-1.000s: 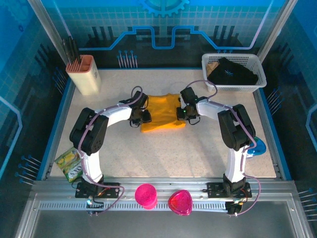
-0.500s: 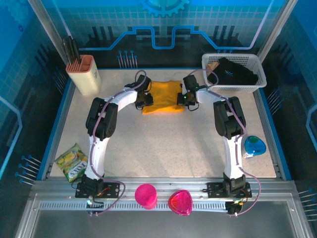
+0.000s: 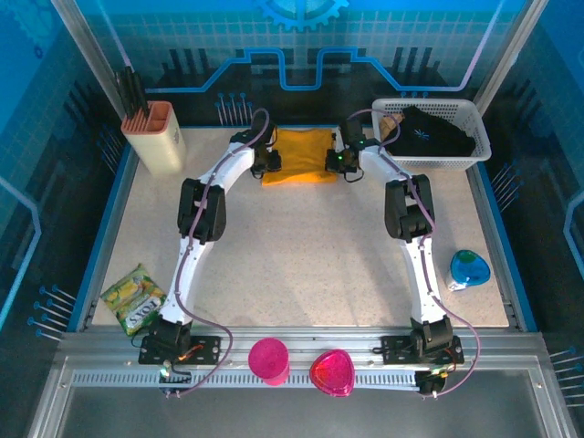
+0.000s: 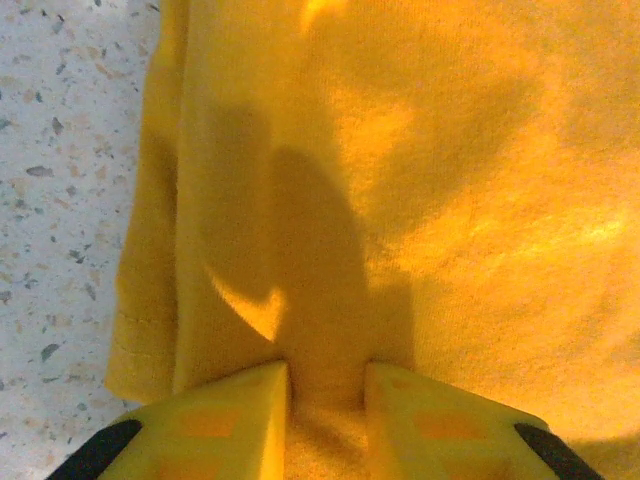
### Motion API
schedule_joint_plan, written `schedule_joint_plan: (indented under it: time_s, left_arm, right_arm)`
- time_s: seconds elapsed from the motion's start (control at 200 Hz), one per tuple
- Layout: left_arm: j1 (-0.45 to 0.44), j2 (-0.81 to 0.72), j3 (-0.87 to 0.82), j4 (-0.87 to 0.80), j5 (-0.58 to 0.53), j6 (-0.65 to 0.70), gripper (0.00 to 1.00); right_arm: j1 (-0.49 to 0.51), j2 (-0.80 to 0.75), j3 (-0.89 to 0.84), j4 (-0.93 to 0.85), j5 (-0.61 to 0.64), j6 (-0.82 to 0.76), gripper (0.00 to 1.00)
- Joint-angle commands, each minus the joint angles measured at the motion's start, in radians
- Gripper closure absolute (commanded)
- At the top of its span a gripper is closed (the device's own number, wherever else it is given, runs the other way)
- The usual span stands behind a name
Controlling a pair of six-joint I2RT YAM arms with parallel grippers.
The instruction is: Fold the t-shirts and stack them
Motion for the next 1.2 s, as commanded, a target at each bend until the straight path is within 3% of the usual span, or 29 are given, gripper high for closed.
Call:
schedule_joint_plan:
  time_s: [0.0, 0.14, 0.2, 0.25, 0.32, 0.34, 0.355, 0.435, 0.555, 0.711, 0.851, 1.031, 1.111, 1.196]
  left_arm:
    - [0.012, 0.008, 0.025, -0.070, -0.028, 0.031, 0.70]
    - [0.012, -0.133, -0.065, 0.024, -0.040, 0.045, 0.44]
    - [0.010, -0.223, -0.118, 0.078, -0.050, 0.057, 0.26]
    - [0.008, -0.300, -0.155, 0.110, -0.062, 0.070, 0.02]
    - [0.004, -0.412, -0.203, 0.147, -0.083, 0.093, 0.01]
    - [0.002, -0.446, -0.218, 0.160, -0.090, 0.102, 0.01]
    - [0.000, -0.473, -0.234, 0.170, -0.095, 0.107, 0.01]
    - [-0.005, -0.633, -0.364, 0.268, -0.117, 0.132, 0.01]
    - [-0.005, -0.911, -0.691, 0.497, -0.155, 0.163, 0.01]
    - [0.009, -1.244, -1.172, 0.783, -0.285, 0.234, 0.00]
    - [0.027, -1.483, -1.622, 1.097, -0.285, 0.359, 0.01]
    - [0.054, -1.630, -1.981, 1.296, -0.315, 0.366, 0.01]
    - [0.061, -1.625, -2.104, 1.426, -0.392, 0.366, 0.01]
    - [0.091, -1.578, -2.175, 1.495, -0.426, 0.349, 0.00]
  right_arm:
    - [-0.017, 0.035, 0.026, -0.081, -0.004, -0.015, 0.89]
    - [-0.017, -0.053, 0.007, -0.095, 0.024, -0.048, 0.61]
    - [-0.017, -0.121, -0.012, -0.103, 0.045, -0.068, 0.51]
    - [-0.017, -0.183, -0.040, -0.104, 0.063, -0.085, 0.38]
    - [-0.017, -0.300, -0.100, -0.093, 0.089, -0.103, 0.23]
    - [-0.017, -0.334, -0.122, -0.087, 0.096, -0.108, 0.06]
    - [-0.017, -0.359, -0.140, -0.082, 0.102, -0.110, 0.00]
    - [-0.016, -0.505, -0.262, -0.038, 0.129, -0.118, 0.00]
    - [-0.014, -0.749, -0.513, 0.067, 0.170, -0.133, 0.00]
    - [-0.018, -1.097, -0.968, 0.295, 0.273, -0.186, 0.00]
    - [-0.041, -1.365, -1.388, 0.555, 0.311, -0.273, 0.00]
    - [-0.053, -1.586, -1.804, 0.872, 0.301, -0.359, 0.00]
    - [-0.057, -1.628, -1.964, 1.083, 0.294, -0.415, 0.00]
    - [-0.068, -1.620, -2.046, 1.234, 0.368, -0.406, 0.00]
